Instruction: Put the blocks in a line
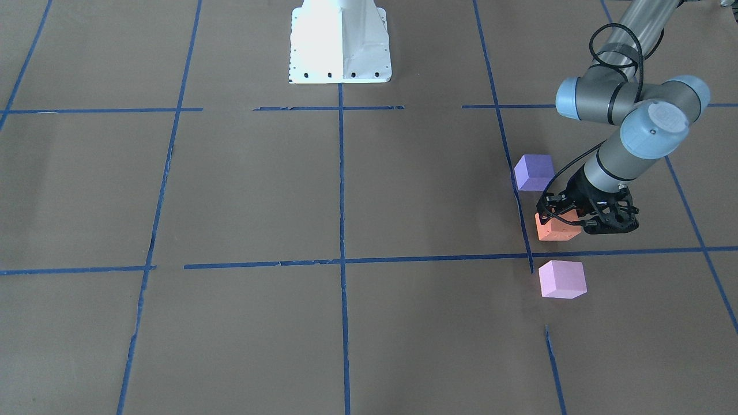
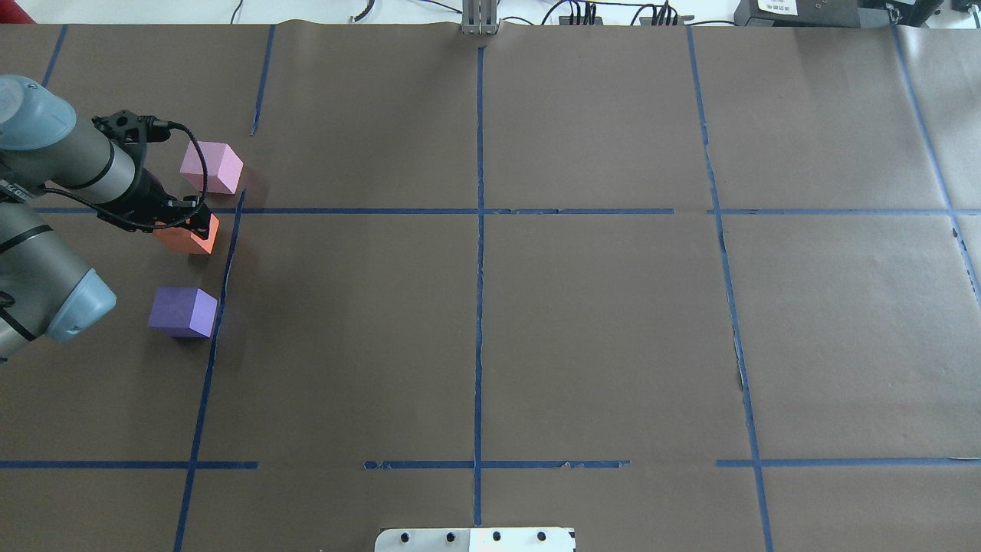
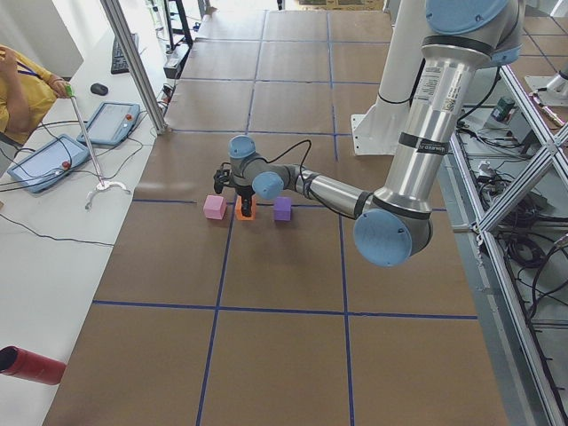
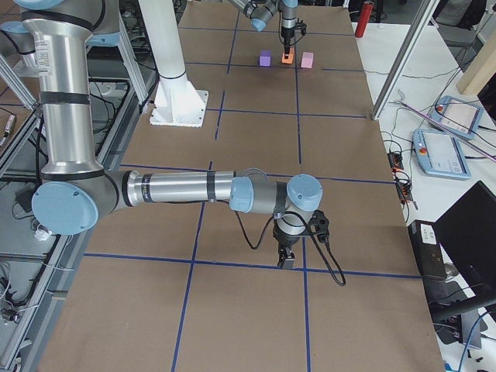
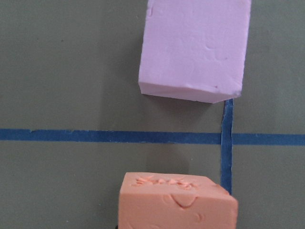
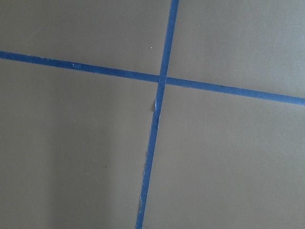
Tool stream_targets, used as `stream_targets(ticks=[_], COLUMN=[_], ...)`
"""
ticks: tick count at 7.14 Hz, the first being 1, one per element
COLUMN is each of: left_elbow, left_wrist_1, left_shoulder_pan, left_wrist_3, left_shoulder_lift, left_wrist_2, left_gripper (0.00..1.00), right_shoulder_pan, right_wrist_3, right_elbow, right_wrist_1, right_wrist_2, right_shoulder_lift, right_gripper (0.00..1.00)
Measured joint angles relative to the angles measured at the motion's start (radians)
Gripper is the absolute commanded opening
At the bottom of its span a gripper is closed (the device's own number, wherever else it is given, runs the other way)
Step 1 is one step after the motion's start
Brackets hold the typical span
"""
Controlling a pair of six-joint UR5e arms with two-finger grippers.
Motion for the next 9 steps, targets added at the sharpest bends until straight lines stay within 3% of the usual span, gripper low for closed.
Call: stream_targets(ticks=[1,5,7,9], left_elbow=[0.003,-0.012,-0.029,-0.032], left_wrist_1=[-0.001,0.001,0.012,0.084], left_shoulder_pan=[0.001,-0.027,-0.139,-0.295], left_wrist_3=[0.002,0.013,0.105,0.352], left_shoulder_lift=[-0.004,-0.003,0.0,0.011], left_wrist_2=[0.0,-0.025,-0.045,-0.061], left_gripper=[0.99,0.99,0.99,1.0], right_shoulder_pan=[0.0,0.0,0.0,0.0], right_wrist_3=[0.0,0.0,0.0,0.0], right_elbow=[0.0,0.0,0.0,0.0], right_wrist_1=[0.0,0.0,0.0,0.0], right_wrist_2=[0.0,0.0,0.0,0.0], right_shoulder_lift=[0.0,0.0,0.0,0.0], right_gripper=[1.0,1.0,1.0,1.0])
